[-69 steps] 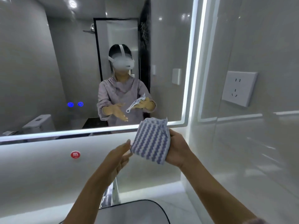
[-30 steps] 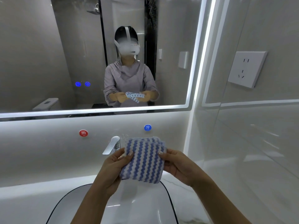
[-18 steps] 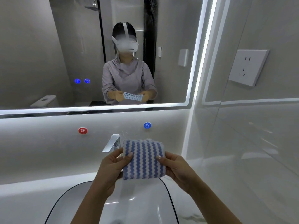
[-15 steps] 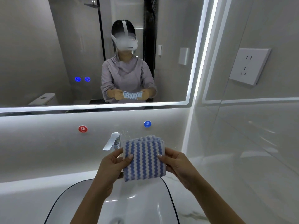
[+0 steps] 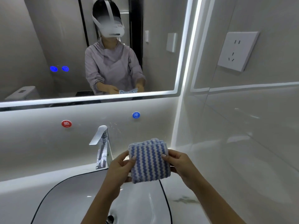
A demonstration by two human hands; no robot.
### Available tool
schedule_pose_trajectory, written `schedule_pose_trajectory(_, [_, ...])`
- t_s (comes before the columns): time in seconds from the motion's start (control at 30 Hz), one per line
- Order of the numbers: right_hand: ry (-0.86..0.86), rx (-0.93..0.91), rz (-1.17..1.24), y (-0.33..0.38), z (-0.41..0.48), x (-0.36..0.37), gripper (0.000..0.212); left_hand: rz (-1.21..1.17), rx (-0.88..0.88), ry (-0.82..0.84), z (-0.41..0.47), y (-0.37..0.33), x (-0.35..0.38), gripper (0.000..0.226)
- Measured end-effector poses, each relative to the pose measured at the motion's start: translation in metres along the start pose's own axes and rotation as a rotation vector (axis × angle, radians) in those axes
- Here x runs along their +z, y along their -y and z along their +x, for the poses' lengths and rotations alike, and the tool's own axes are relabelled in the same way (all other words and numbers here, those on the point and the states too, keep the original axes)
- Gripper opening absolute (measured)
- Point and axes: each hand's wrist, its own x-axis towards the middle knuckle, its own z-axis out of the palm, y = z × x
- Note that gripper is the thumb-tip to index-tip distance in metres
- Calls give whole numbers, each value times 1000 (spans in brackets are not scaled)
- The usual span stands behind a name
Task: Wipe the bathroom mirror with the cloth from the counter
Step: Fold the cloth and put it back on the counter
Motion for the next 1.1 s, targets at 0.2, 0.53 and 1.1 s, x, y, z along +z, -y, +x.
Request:
schedule_pose_trajectory(0.2, [-121, 46, -52, -26, 23, -42, 17, 16, -23, 11, 30, 23, 43, 20])
schedule_pose_trajectory(0.53, [-204, 135, -149, -71, 71, -78, 21, 166, -105, -117, 92, 82, 87, 22])
schedule_pose_trajectory(1.1, [-339, 310, -388, -165, 142, -107, 17, 342, -356, -182, 179, 168, 141, 36])
